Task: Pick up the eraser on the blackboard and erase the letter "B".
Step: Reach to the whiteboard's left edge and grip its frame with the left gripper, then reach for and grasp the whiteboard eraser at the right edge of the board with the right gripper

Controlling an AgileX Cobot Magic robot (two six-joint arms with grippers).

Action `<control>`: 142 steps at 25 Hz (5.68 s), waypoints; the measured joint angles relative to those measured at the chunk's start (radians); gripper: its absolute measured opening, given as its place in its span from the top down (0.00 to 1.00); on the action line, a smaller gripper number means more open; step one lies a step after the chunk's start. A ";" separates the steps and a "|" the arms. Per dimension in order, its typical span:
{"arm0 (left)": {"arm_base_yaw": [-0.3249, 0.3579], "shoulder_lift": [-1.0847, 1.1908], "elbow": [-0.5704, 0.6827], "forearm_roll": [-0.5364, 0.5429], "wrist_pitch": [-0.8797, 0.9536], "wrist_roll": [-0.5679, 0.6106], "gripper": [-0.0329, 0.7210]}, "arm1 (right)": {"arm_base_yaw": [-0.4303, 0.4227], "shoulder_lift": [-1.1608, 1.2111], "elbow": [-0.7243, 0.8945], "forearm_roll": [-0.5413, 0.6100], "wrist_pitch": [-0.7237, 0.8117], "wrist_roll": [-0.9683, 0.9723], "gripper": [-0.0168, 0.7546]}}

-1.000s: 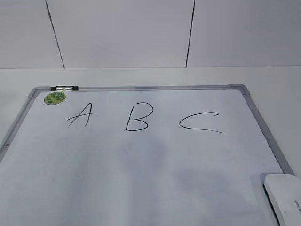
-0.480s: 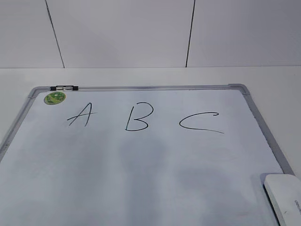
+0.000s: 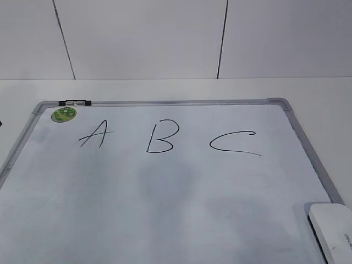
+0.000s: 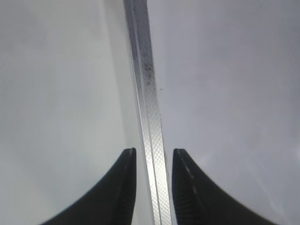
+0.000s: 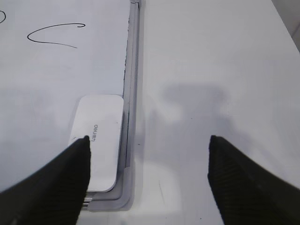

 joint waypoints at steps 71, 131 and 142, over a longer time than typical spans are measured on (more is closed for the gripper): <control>0.041 0.267 -0.086 -0.078 -0.109 0.056 0.68 | 0.000 0.050 0.000 0.000 0.002 0.004 0.22; 0.041 0.278 -0.100 -0.077 -0.090 0.044 0.93 | 0.000 0.897 -0.134 0.290 0.090 -0.011 0.22; 0.041 0.278 -0.100 -0.077 -0.090 0.044 0.93 | 0.000 1.091 -0.217 0.266 0.069 -0.003 0.22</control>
